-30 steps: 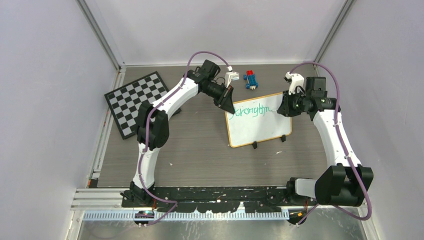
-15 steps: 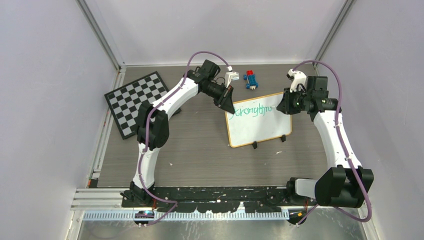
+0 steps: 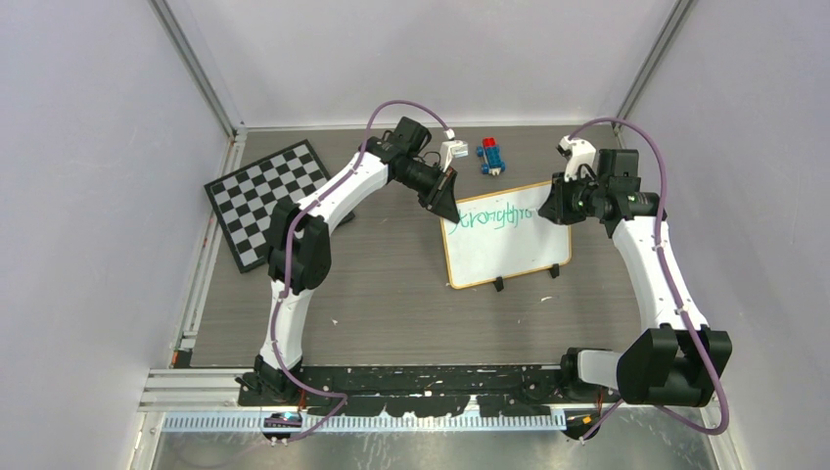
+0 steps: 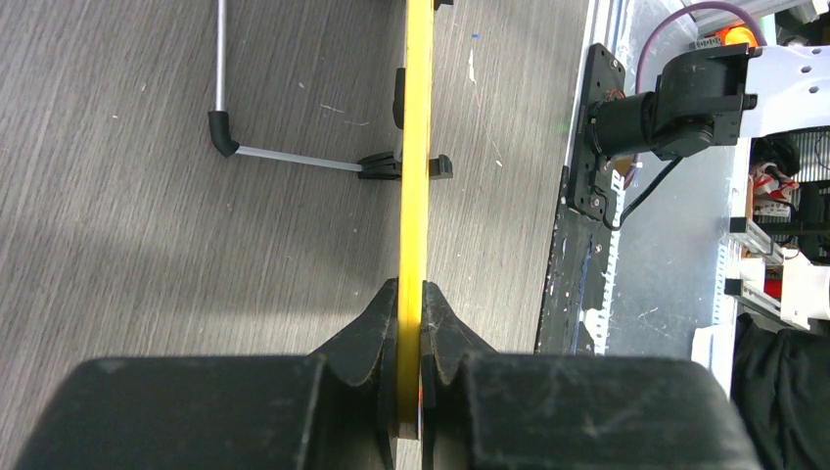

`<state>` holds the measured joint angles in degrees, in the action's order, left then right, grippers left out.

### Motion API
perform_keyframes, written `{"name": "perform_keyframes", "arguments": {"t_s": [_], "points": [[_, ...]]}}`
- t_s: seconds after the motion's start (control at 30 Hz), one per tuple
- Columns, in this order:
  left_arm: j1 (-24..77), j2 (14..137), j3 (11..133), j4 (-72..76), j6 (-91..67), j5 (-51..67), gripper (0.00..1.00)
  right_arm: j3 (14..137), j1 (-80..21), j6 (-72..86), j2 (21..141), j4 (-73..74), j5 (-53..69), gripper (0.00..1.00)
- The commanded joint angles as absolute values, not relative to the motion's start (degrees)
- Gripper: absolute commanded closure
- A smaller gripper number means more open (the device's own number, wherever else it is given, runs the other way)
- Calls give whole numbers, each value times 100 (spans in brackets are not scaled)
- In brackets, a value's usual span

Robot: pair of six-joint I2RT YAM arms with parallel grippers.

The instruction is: Write a sentence on the whiteboard

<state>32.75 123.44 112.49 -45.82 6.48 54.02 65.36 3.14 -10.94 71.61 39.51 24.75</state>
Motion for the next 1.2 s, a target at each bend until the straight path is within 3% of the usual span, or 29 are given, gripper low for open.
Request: {"name": "perform_keyframes", "arguments": {"t_s": [0.0, 1.17], "points": [[3332, 12362, 11331, -4605, 817, 5211, 100, 6789, 438, -1321, 6937, 3905, 2428, 100], [3327, 12367, 11370, -4586, 792, 5203, 100, 6784, 554, -1569, 7061, 4070, 2102, 100]]}}
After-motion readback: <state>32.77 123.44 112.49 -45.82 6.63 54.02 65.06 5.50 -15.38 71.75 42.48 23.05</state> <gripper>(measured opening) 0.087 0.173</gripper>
